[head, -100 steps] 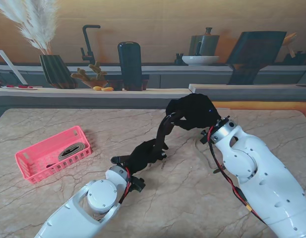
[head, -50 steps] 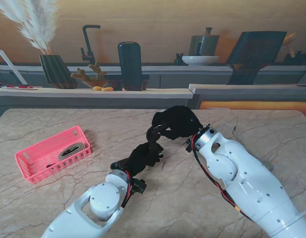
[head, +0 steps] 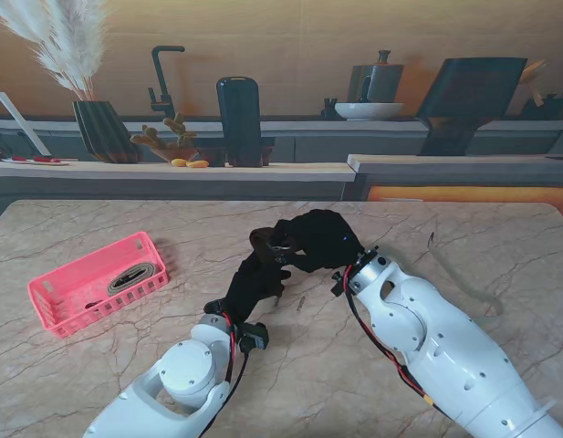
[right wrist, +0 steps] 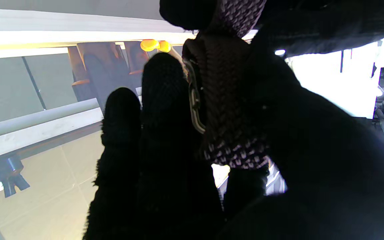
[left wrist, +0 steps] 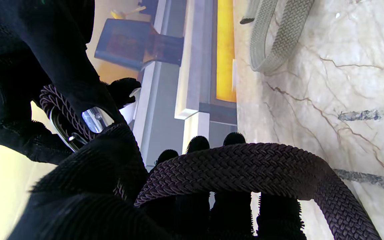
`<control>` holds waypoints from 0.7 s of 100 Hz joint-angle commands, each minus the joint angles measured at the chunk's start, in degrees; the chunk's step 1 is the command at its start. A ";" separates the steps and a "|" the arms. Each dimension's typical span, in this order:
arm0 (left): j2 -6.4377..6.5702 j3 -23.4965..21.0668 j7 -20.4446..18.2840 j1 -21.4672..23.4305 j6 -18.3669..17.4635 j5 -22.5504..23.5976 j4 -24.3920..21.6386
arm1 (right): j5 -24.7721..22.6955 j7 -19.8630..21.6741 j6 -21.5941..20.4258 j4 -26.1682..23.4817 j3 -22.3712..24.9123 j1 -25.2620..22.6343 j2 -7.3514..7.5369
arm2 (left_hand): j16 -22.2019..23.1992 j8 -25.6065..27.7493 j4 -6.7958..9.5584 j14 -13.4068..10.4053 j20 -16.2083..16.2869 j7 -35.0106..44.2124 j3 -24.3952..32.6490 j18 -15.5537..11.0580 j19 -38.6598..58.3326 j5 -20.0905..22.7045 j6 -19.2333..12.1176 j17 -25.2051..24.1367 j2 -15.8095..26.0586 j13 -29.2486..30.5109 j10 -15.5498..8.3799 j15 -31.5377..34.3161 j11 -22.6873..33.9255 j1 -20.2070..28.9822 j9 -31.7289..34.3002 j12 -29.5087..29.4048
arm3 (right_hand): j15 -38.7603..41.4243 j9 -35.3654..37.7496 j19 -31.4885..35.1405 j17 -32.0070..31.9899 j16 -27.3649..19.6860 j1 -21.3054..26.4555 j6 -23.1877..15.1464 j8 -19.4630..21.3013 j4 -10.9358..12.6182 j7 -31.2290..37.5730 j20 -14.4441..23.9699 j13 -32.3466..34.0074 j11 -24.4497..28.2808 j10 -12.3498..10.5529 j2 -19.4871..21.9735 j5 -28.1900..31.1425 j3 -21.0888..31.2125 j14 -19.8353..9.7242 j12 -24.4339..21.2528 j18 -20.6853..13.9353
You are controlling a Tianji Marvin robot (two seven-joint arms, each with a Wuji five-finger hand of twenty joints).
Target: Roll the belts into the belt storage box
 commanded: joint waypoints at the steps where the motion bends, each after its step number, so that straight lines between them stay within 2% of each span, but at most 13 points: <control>1: -0.49 0.27 -0.95 -0.51 -1.65 -0.01 -1.56 | 0.08 0.50 -0.45 1.40 -1.64 -1.07 -0.71 | -0.85 -0.84 -2.49 -2.91 -1.01 -3.08 -3.58 0.97 -0.83 -2.67 -8.95 -0.28 -11.58 -0.77 -1.96 -1.46 -1.22 -9.10 -1.87 -0.80 | 1.06 1.68 1.67 0.16 0.38 4.53 -3.84 2.64 3.80 8.07 0.95 2.43 3.16 -4.43 7.61 4.70 4.28 -0.60 0.38 0.18; 5: -0.52 0.30 -1.10 -0.47 -2.35 -0.84 -1.65 | 0.37 0.34 -0.39 1.70 -2.04 -1.06 -0.81 | -1.41 -0.80 -2.52 -3.25 -1.43 -3.22 -1.86 1.07 -1.71 -3.33 -9.74 -0.33 -12.97 -0.75 -2.05 -2.72 -1.52 -10.46 -2.36 -0.93 | 0.97 1.51 1.59 0.03 0.31 4.49 -3.98 2.71 3.83 8.10 0.88 2.31 3.14 -4.52 7.83 4.48 4.14 -0.74 0.33 0.11; 7: -0.52 0.31 -1.25 -0.43 -2.70 -1.41 -1.73 | 0.53 0.31 -0.35 1.85 -2.24 -1.05 -0.85 | -1.55 -0.70 -2.87 -3.39 -1.48 -3.20 0.91 1.07 -1.93 -3.73 -10.12 -0.40 -14.10 -0.80 -1.98 -3.25 -1.81 -12.01 -2.59 -1.07 | 0.91 1.38 1.54 -0.06 0.27 4.49 -3.95 2.71 3.85 8.08 0.86 2.20 3.09 -4.49 7.93 4.33 4.12 -0.70 0.29 0.10; 16: -0.36 0.29 -2.88 -0.25 -4.05 -4.36 -2.07 | 0.99 0.02 -0.32 2.78 -3.19 -0.77 -1.01 | -2.21 -1.36 -3.70 -4.07 -1.95 -4.57 4.15 1.01 -3.82 -5.09 -11.85 -0.63 -16.23 -1.34 -2.03 -4.83 -2.32 -14.39 -3.45 -1.20 | 0.72 1.19 1.35 -0.31 0.13 4.37 -4.11 2.74 3.85 8.02 0.73 1.93 3.17 -4.58 8.27 3.86 3.85 -0.61 0.27 0.16; 31: -0.16 0.48 -4.66 -0.43 -5.39 -6.31 -1.98 | 1.86 0.10 -0.28 4.04 -4.26 -0.30 -1.21 | -2.63 -2.26 -4.49 -4.36 -2.09 -7.18 5.41 1.15 -5.28 -5.59 -12.69 -0.98 -18.02 -1.74 -2.15 -6.09 -3.00 -16.71 -4.54 -1.34 | 0.39 0.65 0.96 -0.90 -0.11 4.38 -4.19 2.83 3.93 7.92 0.53 1.31 3.12 -4.76 8.74 3.18 3.62 -0.48 0.15 0.29; 40: 0.10 0.52 -6.13 -0.85 -6.00 -6.48 -1.30 | 2.11 0.00 -0.11 4.28 -4.35 -0.36 -1.27 | -2.72 -1.72 -6.51 -4.31 -1.82 -8.31 9.49 1.23 -6.45 -5.46 -12.73 -0.94 -20.23 -1.81 -2.32 -7.00 -3.45 -19.55 -4.88 -1.25 | 0.36 0.45 0.92 -0.91 -0.17 4.34 -4.07 2.84 3.96 7.85 0.49 1.23 3.18 -4.84 8.94 2.84 3.55 -0.53 0.16 0.31; 42: 0.19 0.49 -6.60 -0.95 -6.07 -6.52 -1.12 | 2.18 0.00 -0.07 4.28 -4.30 -0.41 -1.28 | -2.69 -1.62 -7.44 -4.27 -1.73 -8.78 11.77 1.24 -7.11 -5.34 -12.70 -0.95 -20.88 -1.86 -2.29 -7.21 -3.66 -20.88 -5.03 -1.20 | 0.36 0.41 0.91 -0.93 -0.19 4.37 -4.07 2.85 3.98 7.85 0.48 1.22 3.21 -4.87 8.96 2.83 3.54 -0.54 0.17 0.31; 47: 0.42 0.38 -7.66 -1.10 -6.12 -6.59 -0.79 | 2.38 0.12 -0.04 4.18 -4.07 -0.58 -1.29 | -2.68 -1.45 -8.18 -3.94 -1.71 -9.19 14.24 1.36 -8.06 -5.36 -12.61 -1.14 -22.21 -2.09 -2.14 -7.54 -3.99 -21.36 -5.27 -1.21 | 0.34 0.29 0.86 -1.03 -0.23 4.31 -4.15 2.90 4.01 7.87 0.45 1.14 3.27 -4.91 9.09 2.75 3.48 -0.60 0.18 0.33; 52: 0.74 0.16 -8.88 -1.21 -5.94 -6.47 -0.53 | 2.58 0.31 -0.05 3.97 -3.68 -0.79 -1.29 | -2.64 -1.36 -8.18 -3.69 -1.70 -9.26 15.60 1.41 -8.51 -5.35 -12.77 -1.32 -23.06 -2.06 -2.17 -7.63 -4.19 -19.70 -5.47 -1.24 | 0.31 0.22 0.81 -1.12 -0.26 4.27 -4.30 2.94 4.04 7.85 0.42 1.00 3.33 -5.17 9.22 2.65 3.43 -0.66 0.20 0.32; 55: 0.96 0.00 -9.59 -1.30 -5.74 -6.16 -0.37 | 2.71 0.41 -0.08 3.83 -3.39 -0.91 -1.29 | -2.50 -1.14 -7.91 -3.54 -1.50 -9.23 15.21 1.42 -8.86 -5.31 -12.58 -1.20 -23.27 -1.75 -1.95 -7.70 -4.34 -16.83 -5.34 -1.14 | 0.29 0.13 0.72 -1.30 -0.28 4.21 -4.43 2.99 4.05 7.84 0.38 0.89 3.35 -5.25 9.36 2.54 3.38 -0.69 0.21 0.24; 62: 1.65 -0.47 -11.55 -1.59 -4.79 -4.43 0.05 | 3.45 0.85 -0.22 3.40 -2.62 -1.22 -1.37 | -2.20 -0.43 -5.56 -3.65 -0.99 -8.38 13.65 1.38 -9.22 -5.33 -12.18 -0.48 -22.75 -0.65 -2.16 -7.59 -4.49 -9.62 -4.69 -0.87 | 0.30 -0.06 0.61 -1.45 -0.29 4.14 -4.55 3.12 4.10 7.89 0.33 0.72 3.40 -5.27 9.58 2.39 3.27 -0.81 0.21 0.14; 70: 2.20 -0.95 -12.19 -1.67 -3.43 -1.71 0.09 | 4.59 1.49 -0.26 2.84 -1.76 -1.57 -1.50 | -1.86 0.59 -4.17 -3.21 -0.67 -6.43 13.55 1.42 -9.25 -4.19 -11.42 0.34 -22.67 0.27 -1.76 -7.17 -4.02 -4.71 -3.53 -0.44 | 0.32 -0.22 0.46 -1.69 -0.29 4.08 -4.74 3.29 4.13 7.96 0.28 0.48 3.59 -5.35 9.84 2.16 3.15 -0.89 0.32 0.02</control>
